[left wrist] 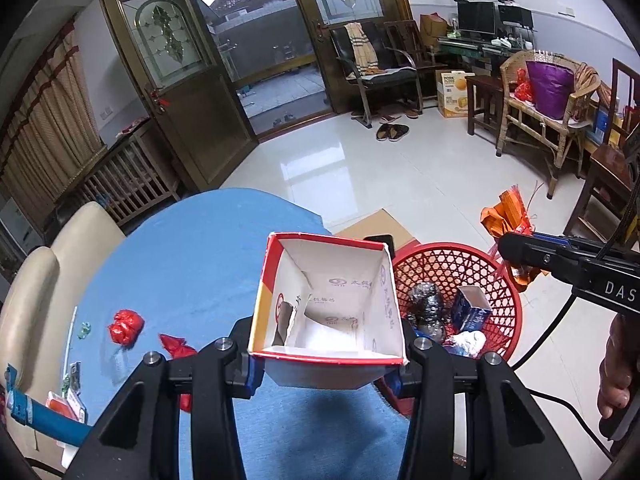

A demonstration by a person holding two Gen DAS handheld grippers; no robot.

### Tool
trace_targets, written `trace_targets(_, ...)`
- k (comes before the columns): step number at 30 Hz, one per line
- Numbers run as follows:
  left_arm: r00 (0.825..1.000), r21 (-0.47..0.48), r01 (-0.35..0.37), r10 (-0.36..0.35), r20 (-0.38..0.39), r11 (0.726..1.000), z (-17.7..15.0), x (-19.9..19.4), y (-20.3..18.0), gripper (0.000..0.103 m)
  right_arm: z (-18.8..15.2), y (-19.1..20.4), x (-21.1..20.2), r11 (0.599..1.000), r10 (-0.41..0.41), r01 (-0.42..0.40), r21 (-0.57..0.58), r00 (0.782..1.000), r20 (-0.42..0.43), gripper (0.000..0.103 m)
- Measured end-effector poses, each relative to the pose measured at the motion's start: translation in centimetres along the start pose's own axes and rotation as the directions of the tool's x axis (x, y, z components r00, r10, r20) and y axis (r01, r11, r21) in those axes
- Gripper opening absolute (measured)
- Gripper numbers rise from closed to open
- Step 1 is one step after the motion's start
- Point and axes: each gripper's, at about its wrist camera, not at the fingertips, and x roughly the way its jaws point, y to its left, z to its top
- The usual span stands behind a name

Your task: Collect trash

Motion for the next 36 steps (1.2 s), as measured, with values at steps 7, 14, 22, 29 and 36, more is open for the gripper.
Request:
trace_targets(7, 0.998, 0.001, 0.057, -0.057, -0.002, 0.998, 0.1, 0.7, -0.6, 0.048, 0.0, -1.2, 0.0, 0.999, -0.022, 0.022, 0.023, 1.000, -0.001, 0.030)
trace_targets(14, 0.986, -0.018, 0.166, -0.166, -0.021, 0.986, 0.1, 2.0, -1.0, 0.048, 0.0, -2.3, -0.2, 0.996, -0.081, 0.080, 0.025, 0.997, 0.003, 0.031)
trace_targets(22, 0.952, -0.057, 0.297, -0.300, -0.064, 0.953, -0.2, 3.9, -2.1, 0.048, -0.1, -5.1, 0.0, 0.986, -0.144, 0.145, 0.085, 0.989, -0.011, 0.031)
trace_targets(29, 0.933, -0.045, 0.353, -0.355, -0.063, 0.935, 0.6, 4.9, -3.9, 0.048, -0.5, -6.1, 0.4, 0.982, -0.144, 0.147, 0.116, 0.989, -0.035, 0.031)
trace_targets(36, 0.923, -0.050, 0.378, -0.380, -0.065, 0.925, 1.1, 6.1, -4.7, 0.049, -0.5, -6.6, 0.6, 0.980, -0.143, 0.148, 0.133, 0.989, -0.044, 0.031)
